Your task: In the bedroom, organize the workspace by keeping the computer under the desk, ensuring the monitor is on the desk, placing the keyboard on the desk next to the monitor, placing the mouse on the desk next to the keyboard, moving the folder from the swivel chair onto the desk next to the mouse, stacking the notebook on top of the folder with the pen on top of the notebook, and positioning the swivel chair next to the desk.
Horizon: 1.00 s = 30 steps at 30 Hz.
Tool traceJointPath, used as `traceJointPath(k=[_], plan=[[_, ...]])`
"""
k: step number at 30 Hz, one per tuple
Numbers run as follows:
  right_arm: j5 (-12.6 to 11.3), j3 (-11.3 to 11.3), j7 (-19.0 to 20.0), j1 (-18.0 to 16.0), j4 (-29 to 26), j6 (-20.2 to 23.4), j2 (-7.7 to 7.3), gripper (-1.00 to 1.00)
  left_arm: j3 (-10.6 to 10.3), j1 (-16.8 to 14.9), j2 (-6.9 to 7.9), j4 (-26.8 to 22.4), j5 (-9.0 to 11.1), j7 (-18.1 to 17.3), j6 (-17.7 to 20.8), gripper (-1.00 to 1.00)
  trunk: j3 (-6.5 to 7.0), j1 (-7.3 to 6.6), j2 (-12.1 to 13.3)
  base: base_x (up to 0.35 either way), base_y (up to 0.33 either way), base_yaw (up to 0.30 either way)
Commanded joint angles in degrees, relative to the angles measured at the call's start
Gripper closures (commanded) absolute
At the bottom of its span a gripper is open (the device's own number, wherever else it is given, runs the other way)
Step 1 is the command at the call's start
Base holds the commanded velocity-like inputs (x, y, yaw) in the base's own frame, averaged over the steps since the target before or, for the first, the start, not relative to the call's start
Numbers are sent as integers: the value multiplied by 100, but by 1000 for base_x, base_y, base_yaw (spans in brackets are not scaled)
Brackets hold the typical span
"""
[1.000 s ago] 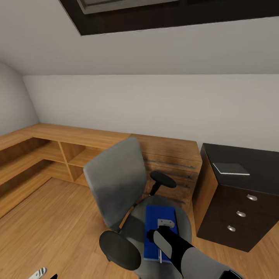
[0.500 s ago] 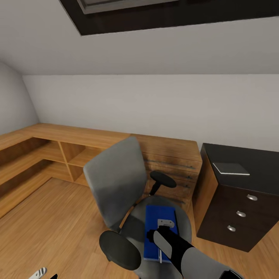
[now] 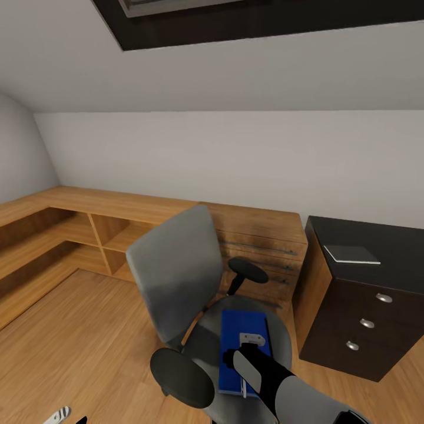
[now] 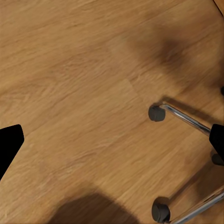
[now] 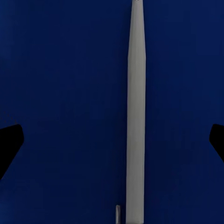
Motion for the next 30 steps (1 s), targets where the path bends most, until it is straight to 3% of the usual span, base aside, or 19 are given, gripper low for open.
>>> traceJointPath(k=[1, 30], plan=[[-34, 43, -40, -5, -11, 24, -4, -100, 8, -1, -1, -10, 55, 7, 37, -100, -6, 0, -3, 0, 0, 0], [-29, 39, -49, -5, -15, 24, -8, -100, 8, -1, -1, -10, 58, 8, 37, -100, -6, 0, -3, 0, 0, 0]])
